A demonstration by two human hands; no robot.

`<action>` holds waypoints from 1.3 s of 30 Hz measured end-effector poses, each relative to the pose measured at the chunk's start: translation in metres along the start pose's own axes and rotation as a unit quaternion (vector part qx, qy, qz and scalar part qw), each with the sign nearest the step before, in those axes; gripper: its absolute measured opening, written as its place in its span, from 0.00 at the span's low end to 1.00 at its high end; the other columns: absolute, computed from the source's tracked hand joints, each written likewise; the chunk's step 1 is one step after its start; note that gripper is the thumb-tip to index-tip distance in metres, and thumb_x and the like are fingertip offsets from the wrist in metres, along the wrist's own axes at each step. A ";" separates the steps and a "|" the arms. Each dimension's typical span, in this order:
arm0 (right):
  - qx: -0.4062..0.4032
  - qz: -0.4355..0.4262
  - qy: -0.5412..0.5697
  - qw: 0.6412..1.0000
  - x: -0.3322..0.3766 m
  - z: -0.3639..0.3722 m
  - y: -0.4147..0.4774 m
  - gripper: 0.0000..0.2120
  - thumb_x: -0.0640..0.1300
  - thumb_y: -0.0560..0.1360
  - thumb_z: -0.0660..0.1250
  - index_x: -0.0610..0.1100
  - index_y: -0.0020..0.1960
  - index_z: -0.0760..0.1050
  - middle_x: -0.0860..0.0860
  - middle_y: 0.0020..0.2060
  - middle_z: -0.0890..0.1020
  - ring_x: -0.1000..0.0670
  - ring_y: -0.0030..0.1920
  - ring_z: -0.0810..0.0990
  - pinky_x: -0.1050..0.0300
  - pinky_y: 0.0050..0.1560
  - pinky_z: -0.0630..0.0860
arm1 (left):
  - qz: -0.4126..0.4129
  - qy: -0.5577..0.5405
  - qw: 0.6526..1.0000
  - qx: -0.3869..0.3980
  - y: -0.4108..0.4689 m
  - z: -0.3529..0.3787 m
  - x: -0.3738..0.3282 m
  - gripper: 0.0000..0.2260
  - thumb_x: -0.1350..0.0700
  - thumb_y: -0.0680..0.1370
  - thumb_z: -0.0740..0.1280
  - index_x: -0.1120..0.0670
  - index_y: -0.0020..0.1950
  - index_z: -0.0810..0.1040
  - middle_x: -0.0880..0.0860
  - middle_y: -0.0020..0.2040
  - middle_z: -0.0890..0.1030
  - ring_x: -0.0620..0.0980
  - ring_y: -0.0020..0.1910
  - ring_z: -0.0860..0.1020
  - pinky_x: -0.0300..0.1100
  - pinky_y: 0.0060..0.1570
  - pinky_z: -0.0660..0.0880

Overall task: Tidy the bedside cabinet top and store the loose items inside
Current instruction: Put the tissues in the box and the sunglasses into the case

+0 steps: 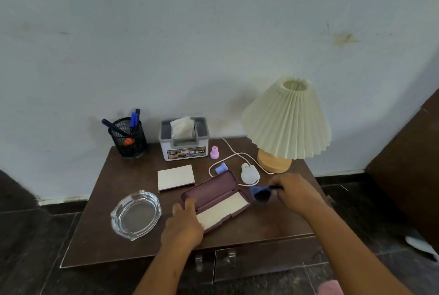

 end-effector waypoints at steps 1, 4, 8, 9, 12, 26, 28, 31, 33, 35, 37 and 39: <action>-0.028 -0.013 0.016 0.999 0.008 -0.006 -0.003 0.09 0.42 0.74 0.65 0.52 0.51 0.80 0.53 0.42 0.81 0.53 0.42 0.77 0.59 0.46 0.76 | 0.008 -0.003 1.000 -0.003 0.003 -0.001 0.001 0.27 0.53 0.78 0.63 0.46 0.73 0.55 0.54 0.69 0.62 0.58 0.65 0.70 0.49 0.62 0.70; -0.052 -0.091 0.077 0.992 0.044 -0.015 -0.010 0.10 0.42 0.73 0.64 0.53 0.49 0.80 0.57 0.37 0.78 0.54 0.38 0.77 0.59 0.40 0.74 | 0.033 -0.016 0.999 -0.016 0.009 -0.003 0.004 0.28 0.57 0.77 0.64 0.46 0.73 0.56 0.54 0.69 0.64 0.56 0.65 0.71 0.48 0.63 0.71; 0.026 -0.146 0.047 0.988 0.089 0.010 -0.013 0.10 0.41 0.74 0.63 0.52 0.51 0.79 0.52 0.44 0.77 0.48 0.44 0.78 0.56 0.42 0.73 | 0.041 -0.059 0.997 -0.014 0.017 -0.004 0.008 0.27 0.61 0.75 0.64 0.47 0.71 0.61 0.54 0.68 0.67 0.56 0.61 0.74 0.47 0.60 0.74; 0.040 -0.148 0.026 0.988 0.095 0.017 -0.012 0.10 0.41 0.75 0.63 0.52 0.53 0.78 0.52 0.46 0.77 0.47 0.46 0.78 0.56 0.43 0.73 | 0.039 -0.081 0.996 -0.012 0.019 -0.004 0.010 0.26 0.63 0.75 0.63 0.48 0.71 0.62 0.54 0.67 0.68 0.56 0.59 0.75 0.48 0.58 0.76; 0.075 -0.158 -0.056 0.983 0.103 0.031 -0.010 0.14 0.40 0.75 0.63 0.50 0.60 0.74 0.47 0.57 0.79 0.44 0.56 0.78 0.51 0.52 0.75 | 0.031 -0.140 0.990 0.002 0.023 -0.007 0.015 0.27 0.67 0.74 0.63 0.49 0.70 0.65 0.54 0.68 0.69 0.57 0.60 0.75 0.51 0.56 0.78; 0.050 -0.196 -0.138 0.970 0.113 0.046 -0.012 0.17 0.44 0.75 0.65 0.53 0.63 0.71 0.47 0.57 0.80 0.44 0.57 0.77 0.50 0.48 0.75 | 0.019 -0.221 0.975 0.024 0.026 -0.010 0.014 0.26 0.70 0.69 0.68 0.51 0.64 0.73 0.53 0.65 0.75 0.52 0.58 0.76 0.41 0.49 0.79; 0.067 -0.189 -0.149 0.968 0.112 0.049 -0.011 0.18 0.44 0.75 0.65 0.52 0.64 0.71 0.46 0.58 0.79 0.44 0.58 0.77 0.50 0.50 0.75 | 0.023 -0.206 0.978 0.024 0.026 -0.009 0.014 0.25 0.69 0.69 0.69 0.51 0.63 0.74 0.53 0.63 0.77 0.51 0.55 0.77 0.37 0.44 0.77; 0.081 -0.185 -0.145 0.969 0.110 0.053 -0.009 0.18 0.44 0.76 0.64 0.51 0.65 0.70 0.46 0.59 0.79 0.44 0.59 0.77 0.49 0.52 0.75 | 0.015 -0.200 0.979 0.029 0.027 -0.008 0.014 0.25 0.69 0.69 0.69 0.50 0.63 0.74 0.53 0.61 0.77 0.49 0.50 0.76 0.37 0.41 0.77; 0.076 -0.182 -0.132 0.972 0.109 0.054 -0.009 0.17 0.45 0.76 0.63 0.52 0.64 0.70 0.47 0.59 0.79 0.44 0.59 0.77 0.49 0.52 0.75 | 0.013 -0.198 0.980 0.029 0.027 -0.007 0.015 0.24 0.68 0.70 0.69 0.50 0.63 0.73 0.53 0.61 0.77 0.49 0.51 0.76 0.40 0.44 0.80; 0.078 -0.164 -0.081 0.980 0.103 0.051 -0.008 0.18 0.47 0.75 0.65 0.54 0.64 0.70 0.50 0.60 0.78 0.46 0.59 0.76 0.50 0.53 0.74 | 0.011 -0.198 0.980 0.029 0.027 -0.007 0.014 0.23 0.68 0.71 0.69 0.50 0.62 0.74 0.52 0.61 0.77 0.50 0.51 0.76 0.43 0.47 0.81; 0.072 -0.126 0.017 0.989 0.091 0.043 -0.005 0.18 0.48 0.73 0.67 0.56 0.61 0.71 0.54 0.60 0.77 0.49 0.60 0.76 0.52 0.56 0.74 | 0.004 -0.209 0.977 0.036 0.027 -0.008 0.013 0.23 0.69 0.71 0.68 0.50 0.61 0.73 0.52 0.62 0.76 0.50 0.50 0.77 0.43 0.46 0.81; 0.035 -0.076 0.121 0.989 0.075 0.036 -0.001 0.15 0.45 0.72 0.69 0.56 0.58 0.74 0.55 0.56 0.77 0.53 0.56 0.77 0.55 0.56 0.74 | -0.008 -0.234 0.971 0.044 0.027 -0.009 0.013 0.22 0.70 0.71 0.68 0.50 0.61 0.73 0.53 0.63 0.76 0.52 0.53 0.77 0.45 0.47 0.82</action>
Point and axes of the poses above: each hand's wrist, its own y-axis towards the middle knuckle, its own z-axis out of the palm, x = y × z, the point moved 1 cm from there along y, towards the middle knuckle
